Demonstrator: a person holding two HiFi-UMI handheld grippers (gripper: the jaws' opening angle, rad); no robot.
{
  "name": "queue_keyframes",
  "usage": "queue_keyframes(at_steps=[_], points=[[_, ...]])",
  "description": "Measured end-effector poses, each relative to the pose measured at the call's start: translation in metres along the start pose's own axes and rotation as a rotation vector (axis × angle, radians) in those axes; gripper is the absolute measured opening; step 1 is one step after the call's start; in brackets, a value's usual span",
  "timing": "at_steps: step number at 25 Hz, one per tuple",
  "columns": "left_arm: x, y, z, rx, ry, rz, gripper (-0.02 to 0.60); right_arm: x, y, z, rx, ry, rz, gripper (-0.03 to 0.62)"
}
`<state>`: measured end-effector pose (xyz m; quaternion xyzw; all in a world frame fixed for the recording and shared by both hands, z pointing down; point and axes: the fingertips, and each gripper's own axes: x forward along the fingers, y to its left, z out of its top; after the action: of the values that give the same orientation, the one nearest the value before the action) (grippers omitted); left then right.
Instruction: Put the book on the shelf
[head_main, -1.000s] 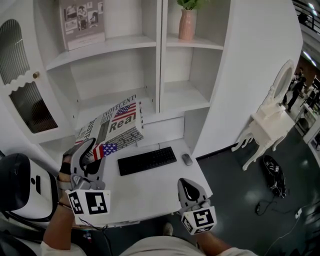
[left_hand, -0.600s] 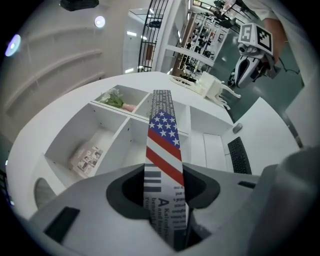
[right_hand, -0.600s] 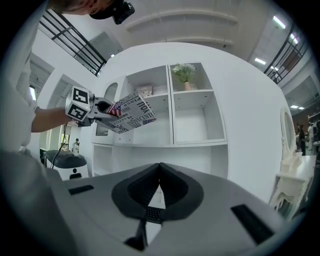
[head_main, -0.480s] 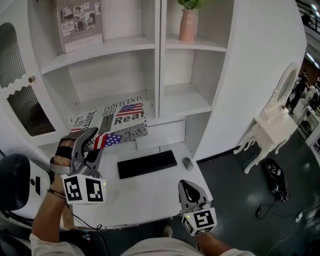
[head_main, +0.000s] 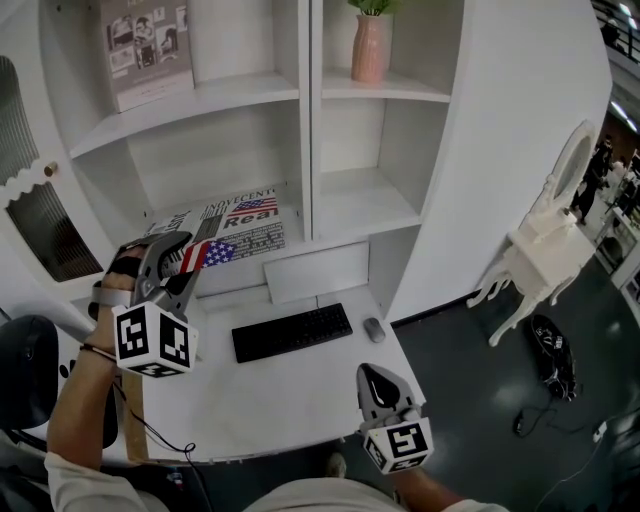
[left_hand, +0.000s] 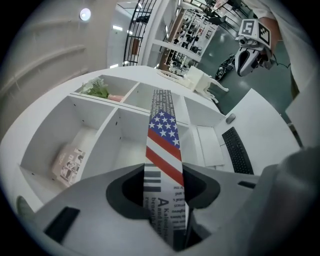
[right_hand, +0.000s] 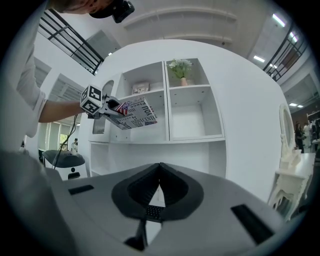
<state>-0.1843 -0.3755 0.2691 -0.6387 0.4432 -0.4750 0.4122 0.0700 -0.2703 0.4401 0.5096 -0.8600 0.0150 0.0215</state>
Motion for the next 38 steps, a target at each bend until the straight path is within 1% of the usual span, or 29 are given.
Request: queue_keyframes(at_steps=[13,23,38], points=[[0.050,0.001,-0.015,0.012,0.042,-0.050,0.153,0.003,-0.021,-0.007,0.002,0.016,-0.027,0.005],[0.085,0.000,-0.035,-0.004,0.088,-0.077,0.153,0.002,-0.037,-0.013,0.009,0.030,-0.046,0.004],[0.125,-0.003,-0.051,0.003,0.102,-0.129,0.153,0.004,-0.055,-0.021,0.016,0.052,-0.075,0.005]])
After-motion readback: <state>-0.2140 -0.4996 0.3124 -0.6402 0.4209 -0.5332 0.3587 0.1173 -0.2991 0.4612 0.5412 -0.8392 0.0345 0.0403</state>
